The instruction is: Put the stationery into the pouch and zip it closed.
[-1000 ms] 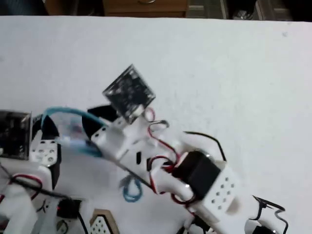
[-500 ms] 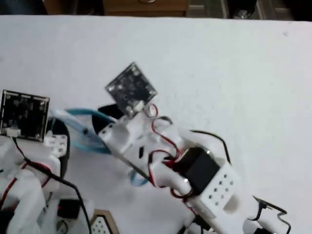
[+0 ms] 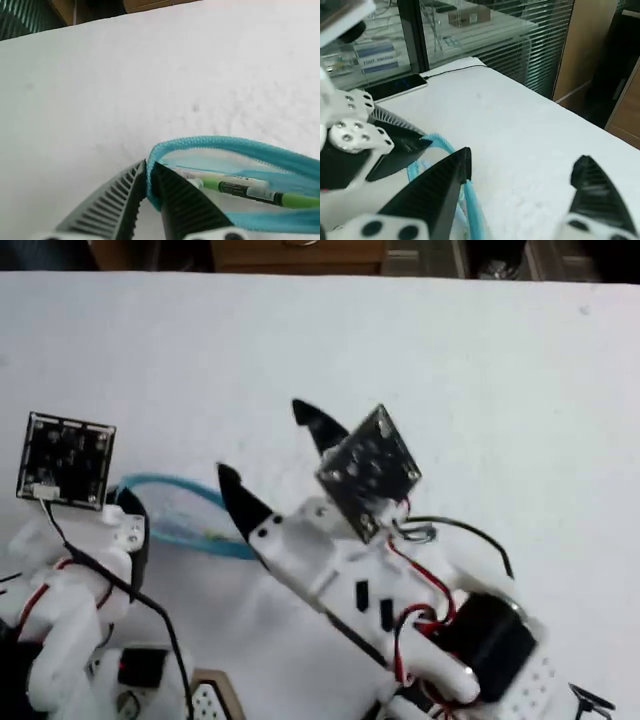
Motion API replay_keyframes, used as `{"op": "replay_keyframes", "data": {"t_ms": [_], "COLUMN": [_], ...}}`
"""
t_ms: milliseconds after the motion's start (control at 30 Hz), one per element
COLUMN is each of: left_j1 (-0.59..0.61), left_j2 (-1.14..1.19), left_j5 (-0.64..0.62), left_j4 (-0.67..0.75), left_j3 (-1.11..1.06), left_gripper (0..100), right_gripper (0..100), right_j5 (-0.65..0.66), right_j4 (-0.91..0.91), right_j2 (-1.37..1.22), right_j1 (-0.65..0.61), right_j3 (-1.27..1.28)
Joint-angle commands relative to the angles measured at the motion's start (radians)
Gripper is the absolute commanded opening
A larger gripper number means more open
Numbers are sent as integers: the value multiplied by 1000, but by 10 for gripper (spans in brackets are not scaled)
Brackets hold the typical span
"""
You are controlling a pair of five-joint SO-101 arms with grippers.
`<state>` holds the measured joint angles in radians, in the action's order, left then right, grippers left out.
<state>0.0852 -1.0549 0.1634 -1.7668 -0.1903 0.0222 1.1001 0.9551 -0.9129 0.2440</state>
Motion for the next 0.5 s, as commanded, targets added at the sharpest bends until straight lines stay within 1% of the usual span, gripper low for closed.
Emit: {"op": "replay_keyframes", "data": {"t_ms": [0, 100, 167, 300, 400, 467], "left_j1": [-1, -1, -1, 1, 1, 1], "left_j2": [4, 5, 5, 5, 5, 5], "left_j5": [0, 0, 0, 0, 0, 0], "left_j4": [14, 43, 48, 48, 48, 48], "left_j3": [5, -29, -54, -61, -61, -60], "left_gripper": [24, 23, 23, 23, 23, 23], "right_gripper": [224, 161, 138, 156, 191, 216], "right_j5": [5, 5, 9, 12, 12, 12], "right_j4": [56, 85, 116, 271, 441, 519], "right_j2": [54, 84, 114, 140, 139, 139], "right_j1": [8, 13, 15, 15, 16, 41], "right_j3": [-23, -26, -26, -25, -20, 23]}}
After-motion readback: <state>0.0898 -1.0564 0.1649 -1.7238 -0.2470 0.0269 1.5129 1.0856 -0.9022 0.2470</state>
